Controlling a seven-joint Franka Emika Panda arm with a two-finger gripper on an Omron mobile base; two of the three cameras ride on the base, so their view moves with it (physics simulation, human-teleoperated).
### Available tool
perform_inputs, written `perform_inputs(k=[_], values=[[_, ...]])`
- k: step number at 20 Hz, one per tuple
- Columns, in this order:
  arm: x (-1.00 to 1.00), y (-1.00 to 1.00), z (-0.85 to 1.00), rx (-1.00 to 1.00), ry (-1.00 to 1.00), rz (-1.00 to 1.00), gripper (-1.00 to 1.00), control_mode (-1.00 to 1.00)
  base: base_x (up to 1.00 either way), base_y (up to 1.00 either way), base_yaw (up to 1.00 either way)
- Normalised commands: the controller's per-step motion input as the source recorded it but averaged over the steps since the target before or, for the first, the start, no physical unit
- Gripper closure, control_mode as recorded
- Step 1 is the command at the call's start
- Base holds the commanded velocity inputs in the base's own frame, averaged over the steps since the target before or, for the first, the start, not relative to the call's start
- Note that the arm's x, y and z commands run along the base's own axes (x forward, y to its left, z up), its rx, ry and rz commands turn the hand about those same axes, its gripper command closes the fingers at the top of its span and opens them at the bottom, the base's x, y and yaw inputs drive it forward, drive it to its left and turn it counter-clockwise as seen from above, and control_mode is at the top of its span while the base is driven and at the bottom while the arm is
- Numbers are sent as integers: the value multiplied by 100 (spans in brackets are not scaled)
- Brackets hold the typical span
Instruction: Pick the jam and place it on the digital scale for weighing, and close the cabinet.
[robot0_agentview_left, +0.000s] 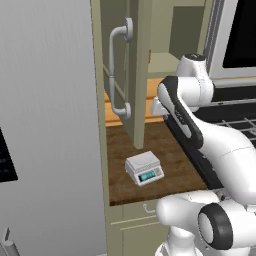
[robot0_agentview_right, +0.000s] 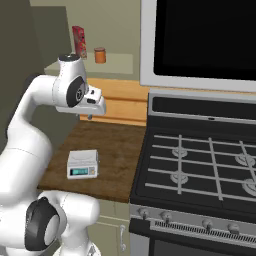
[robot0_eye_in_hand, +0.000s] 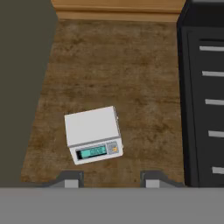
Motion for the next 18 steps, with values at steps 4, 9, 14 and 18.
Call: perform_inputs(k=[4, 9, 14, 18], values=[[-34, -2, 4, 0, -16, 0, -100, -100, 0, 0, 0], [-76, 0, 13, 0, -39, 0, -100, -100, 0, 0, 0], [-51, 0, 66, 0, -41, 0, -100, -100, 0, 0, 0], [-33, 0, 89, 0, -26, 0, -100, -100, 0, 0, 0]])
